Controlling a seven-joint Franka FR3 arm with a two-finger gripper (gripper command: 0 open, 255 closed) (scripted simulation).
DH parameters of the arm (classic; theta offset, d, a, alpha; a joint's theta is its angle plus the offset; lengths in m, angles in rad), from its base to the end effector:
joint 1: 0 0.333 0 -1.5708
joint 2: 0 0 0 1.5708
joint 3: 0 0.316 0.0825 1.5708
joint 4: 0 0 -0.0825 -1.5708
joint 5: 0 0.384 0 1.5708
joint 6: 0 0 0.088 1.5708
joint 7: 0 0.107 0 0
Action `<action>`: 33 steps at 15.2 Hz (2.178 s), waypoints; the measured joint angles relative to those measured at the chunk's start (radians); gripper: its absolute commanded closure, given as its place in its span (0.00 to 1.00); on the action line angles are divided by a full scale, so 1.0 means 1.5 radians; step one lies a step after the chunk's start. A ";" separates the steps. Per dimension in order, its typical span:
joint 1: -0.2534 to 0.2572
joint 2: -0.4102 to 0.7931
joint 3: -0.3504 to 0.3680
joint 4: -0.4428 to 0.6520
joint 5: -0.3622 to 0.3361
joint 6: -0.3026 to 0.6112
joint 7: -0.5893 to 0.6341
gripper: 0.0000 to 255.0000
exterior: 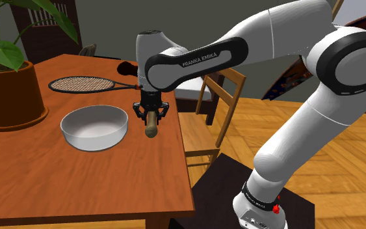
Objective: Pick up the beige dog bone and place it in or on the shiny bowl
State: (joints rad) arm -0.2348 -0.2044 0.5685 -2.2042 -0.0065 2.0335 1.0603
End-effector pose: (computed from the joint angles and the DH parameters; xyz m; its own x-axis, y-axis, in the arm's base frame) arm 0.4658 0.1702 0.4543 0.7411 -0.6637 0.1013 -0.6702 -0.7402 0.0546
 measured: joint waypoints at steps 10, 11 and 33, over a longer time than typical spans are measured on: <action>0.000 -0.012 -0.005 0.036 0.006 -0.046 -0.009 1.00; 0.000 -0.014 -0.006 0.041 0.007 -0.054 -0.010 1.00; -0.006 -0.020 -0.019 0.235 0.007 -0.251 -0.029 1.00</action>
State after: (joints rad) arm -0.2436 -0.2341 0.5400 -1.8516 0.0044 1.6566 1.0172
